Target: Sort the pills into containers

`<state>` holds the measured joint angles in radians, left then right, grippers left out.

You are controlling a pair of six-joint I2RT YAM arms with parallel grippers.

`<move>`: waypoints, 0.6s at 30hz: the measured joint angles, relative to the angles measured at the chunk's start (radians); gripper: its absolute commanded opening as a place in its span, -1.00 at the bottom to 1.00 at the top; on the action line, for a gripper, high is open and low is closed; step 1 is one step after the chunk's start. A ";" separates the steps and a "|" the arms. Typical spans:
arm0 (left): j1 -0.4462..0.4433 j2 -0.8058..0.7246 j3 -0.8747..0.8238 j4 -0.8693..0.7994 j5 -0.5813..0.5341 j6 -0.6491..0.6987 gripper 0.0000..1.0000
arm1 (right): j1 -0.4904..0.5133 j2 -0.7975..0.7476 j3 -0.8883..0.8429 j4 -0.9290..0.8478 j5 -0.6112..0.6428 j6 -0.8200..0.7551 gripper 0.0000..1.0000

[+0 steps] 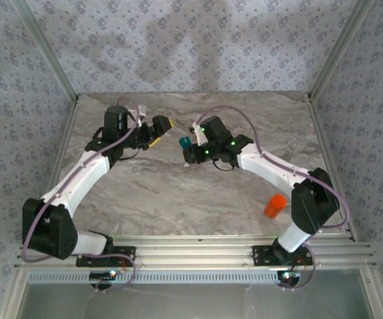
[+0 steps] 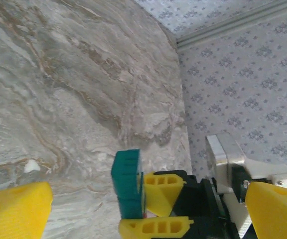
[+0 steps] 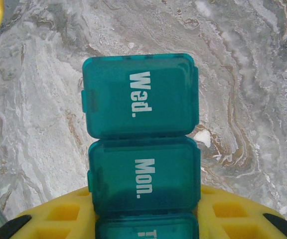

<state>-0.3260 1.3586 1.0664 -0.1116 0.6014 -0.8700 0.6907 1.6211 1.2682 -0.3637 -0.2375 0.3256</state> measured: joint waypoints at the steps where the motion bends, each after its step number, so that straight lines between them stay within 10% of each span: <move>1: -0.005 0.008 0.000 0.011 0.005 -0.011 0.98 | 0.000 0.000 -0.002 0.005 -0.003 0.005 -0.30; 18: -0.084 0.072 0.000 0.098 0.039 -0.071 0.98 | 0.012 0.023 -0.004 0.032 -0.006 0.030 -0.30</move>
<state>-0.4099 1.4311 1.0668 -0.0139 0.6403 -0.9413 0.7029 1.6444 1.2644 -0.3313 -0.2436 0.3553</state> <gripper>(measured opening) 0.992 0.401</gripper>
